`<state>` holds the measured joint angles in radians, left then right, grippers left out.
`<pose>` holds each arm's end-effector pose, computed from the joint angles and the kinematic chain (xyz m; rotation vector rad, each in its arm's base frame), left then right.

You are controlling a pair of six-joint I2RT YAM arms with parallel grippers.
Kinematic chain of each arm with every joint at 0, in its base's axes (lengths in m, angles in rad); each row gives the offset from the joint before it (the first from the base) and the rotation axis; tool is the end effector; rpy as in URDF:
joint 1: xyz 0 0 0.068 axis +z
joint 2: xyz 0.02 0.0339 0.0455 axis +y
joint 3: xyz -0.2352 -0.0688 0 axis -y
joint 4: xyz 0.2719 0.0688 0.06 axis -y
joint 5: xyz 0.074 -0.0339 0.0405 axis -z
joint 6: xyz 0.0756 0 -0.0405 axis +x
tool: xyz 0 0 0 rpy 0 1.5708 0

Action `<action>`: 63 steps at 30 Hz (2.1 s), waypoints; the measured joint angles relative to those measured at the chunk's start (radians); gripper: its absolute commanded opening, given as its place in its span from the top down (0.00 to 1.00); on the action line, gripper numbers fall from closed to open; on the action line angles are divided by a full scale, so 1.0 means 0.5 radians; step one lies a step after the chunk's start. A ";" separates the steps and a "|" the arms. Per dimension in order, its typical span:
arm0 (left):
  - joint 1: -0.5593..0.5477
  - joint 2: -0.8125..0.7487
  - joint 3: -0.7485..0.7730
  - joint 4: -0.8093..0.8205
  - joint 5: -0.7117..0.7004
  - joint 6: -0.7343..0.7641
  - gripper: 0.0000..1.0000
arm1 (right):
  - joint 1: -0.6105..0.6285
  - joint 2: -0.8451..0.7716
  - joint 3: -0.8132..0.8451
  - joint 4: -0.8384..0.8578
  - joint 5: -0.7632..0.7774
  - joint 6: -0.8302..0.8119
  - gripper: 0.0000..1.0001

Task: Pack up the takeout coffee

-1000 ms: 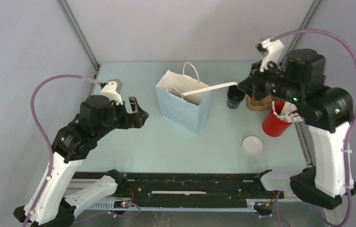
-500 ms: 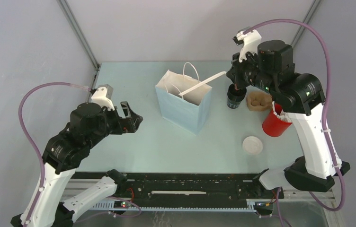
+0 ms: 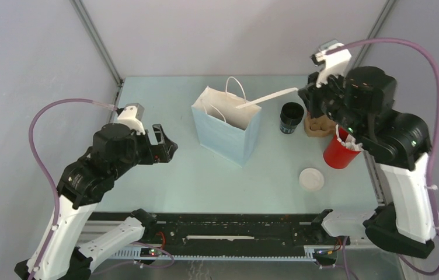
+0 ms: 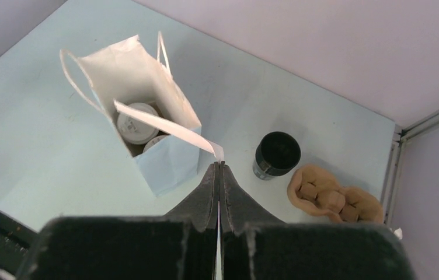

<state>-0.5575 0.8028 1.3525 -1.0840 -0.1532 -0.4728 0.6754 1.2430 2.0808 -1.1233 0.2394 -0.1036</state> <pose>0.1632 -0.0881 0.4002 -0.0030 2.1316 -0.4560 0.1853 0.1255 0.5369 -0.5466 1.7691 0.1766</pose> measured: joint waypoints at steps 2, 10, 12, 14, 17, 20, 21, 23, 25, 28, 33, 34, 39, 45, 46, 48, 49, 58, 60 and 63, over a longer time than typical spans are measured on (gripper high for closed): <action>0.000 0.009 0.000 -0.001 0.000 0.005 0.06 | 0.060 0.096 0.055 0.010 0.108 0.005 1.00; 0.000 0.011 0.030 -0.011 -0.003 0.005 0.06 | 0.253 0.835 0.420 0.042 0.642 -0.111 1.00; 0.000 0.005 0.034 -0.010 -0.004 0.006 0.06 | 0.301 0.963 0.410 0.085 0.788 -0.212 1.00; 0.000 0.000 0.034 -0.018 -0.005 0.008 0.06 | 0.342 1.029 0.381 0.108 0.888 -0.296 1.00; 0.000 -0.002 0.034 -0.037 -0.005 0.022 0.06 | 0.405 1.072 0.326 0.161 1.038 -0.426 1.00; 0.000 -0.002 0.034 -0.055 -0.006 0.034 0.06 | 0.461 1.072 0.237 0.245 1.196 -0.552 1.00; 0.000 -0.002 0.034 -0.057 -0.006 0.043 0.06 | 0.478 1.072 0.202 0.275 1.238 -0.591 1.00; 0.004 -0.002 0.034 -0.059 -0.006 0.060 0.06 | 0.509 1.080 0.143 0.311 1.302 -0.659 1.00; 0.004 -0.002 0.034 -0.060 -0.006 0.075 0.06 | 0.529 1.109 0.134 0.340 1.354 -0.710 1.00; 0.004 -0.011 0.034 -0.067 -0.006 0.099 0.05 | 0.542 1.170 0.134 0.410 1.427 -0.771 1.00; 0.004 -0.050 0.034 -0.085 -0.011 0.155 0.05 | 0.548 1.306 0.162 0.498 1.527 -0.842 1.00; 0.004 -0.056 0.034 -0.087 -0.013 0.168 0.05 | 0.550 1.328 0.169 0.510 1.544 -0.857 1.00; 0.009 -0.067 0.034 -0.099 -0.022 0.230 0.05 | 0.566 1.416 0.179 0.656 1.637 -0.977 1.00; 0.014 -0.100 0.034 -0.108 -0.034 0.270 0.04 | 0.631 1.423 0.176 0.792 1.676 -1.087 1.00; 0.017 -0.108 0.034 -0.109 -0.037 0.272 0.04 | 0.643 1.423 0.167 0.830 1.681 -1.115 1.00; 0.020 -0.120 0.034 -0.111 -0.039 0.279 0.04 | 0.646 1.423 0.153 0.884 1.685 -1.160 1.00; 0.021 -0.124 0.034 -0.111 -0.040 0.282 0.04 | 0.649 1.423 0.144 0.912 1.687 -1.180 0.99; 0.022 -0.137 0.034 -0.133 -0.048 0.284 0.05 | 0.660 1.424 0.124 0.877 1.635 -1.119 0.25; 0.022 -0.140 0.034 -0.134 -0.048 0.283 0.05 | 0.677 1.424 0.139 0.792 1.572 -1.070 0.17; 0.022 -0.141 0.034 -0.134 -0.047 0.282 0.05 | 0.709 1.422 0.219 0.625 1.453 -0.977 0.07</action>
<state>-0.5465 0.7322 1.3693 -1.1507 -0.1764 -0.3321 1.0298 1.9541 2.1902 -0.8108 0.9661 -0.5922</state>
